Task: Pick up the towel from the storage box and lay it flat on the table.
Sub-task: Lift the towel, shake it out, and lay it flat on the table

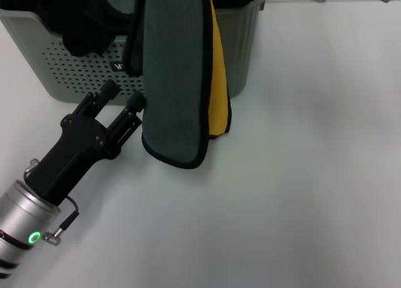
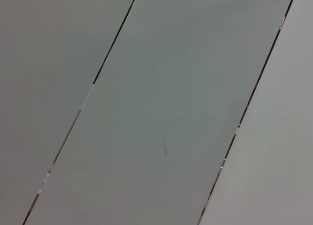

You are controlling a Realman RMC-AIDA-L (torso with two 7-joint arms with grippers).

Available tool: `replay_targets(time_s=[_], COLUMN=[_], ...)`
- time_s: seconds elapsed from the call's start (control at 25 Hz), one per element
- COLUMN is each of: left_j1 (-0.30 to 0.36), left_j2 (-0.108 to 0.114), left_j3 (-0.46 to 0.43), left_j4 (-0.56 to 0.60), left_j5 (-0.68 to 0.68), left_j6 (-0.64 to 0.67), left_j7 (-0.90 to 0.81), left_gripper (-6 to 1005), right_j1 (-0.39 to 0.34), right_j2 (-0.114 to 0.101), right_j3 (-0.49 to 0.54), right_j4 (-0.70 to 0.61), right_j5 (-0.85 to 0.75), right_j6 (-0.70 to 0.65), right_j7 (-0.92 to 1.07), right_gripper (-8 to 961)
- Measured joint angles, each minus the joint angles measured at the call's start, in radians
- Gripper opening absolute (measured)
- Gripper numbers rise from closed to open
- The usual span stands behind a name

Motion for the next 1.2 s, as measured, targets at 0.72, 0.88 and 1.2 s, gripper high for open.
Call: replay_targets(time_s=[0.72, 0.88, 1.2], left_j1=[0.034, 0.050, 0.046], left_j2=[0.000, 0.000, 0.000], left_j3=[0.115, 0.122, 0.234], left_j4=[0.112, 0.118, 0.106], left_j5=[-0.004, -0.007, -0.185], left_j6=[0.081, 0.078, 0.005], left_j7=[0.004, 0.008, 0.067], left_gripper=[684, 684, 684], right_j1=[0.047, 0.060, 0.066], right_j2=[-0.002, -0.001, -0.003], right_j3=[0.001, 0.009, 0.026], right_j4=[0.066, 0.072, 0.051], right_j5=[-0.033, -0.033, -0.032], right_j6=[-0.003, -0.001, 0.090], right_j7=[0.005, 0.010, 0.052], right_gripper=[1, 1, 2])
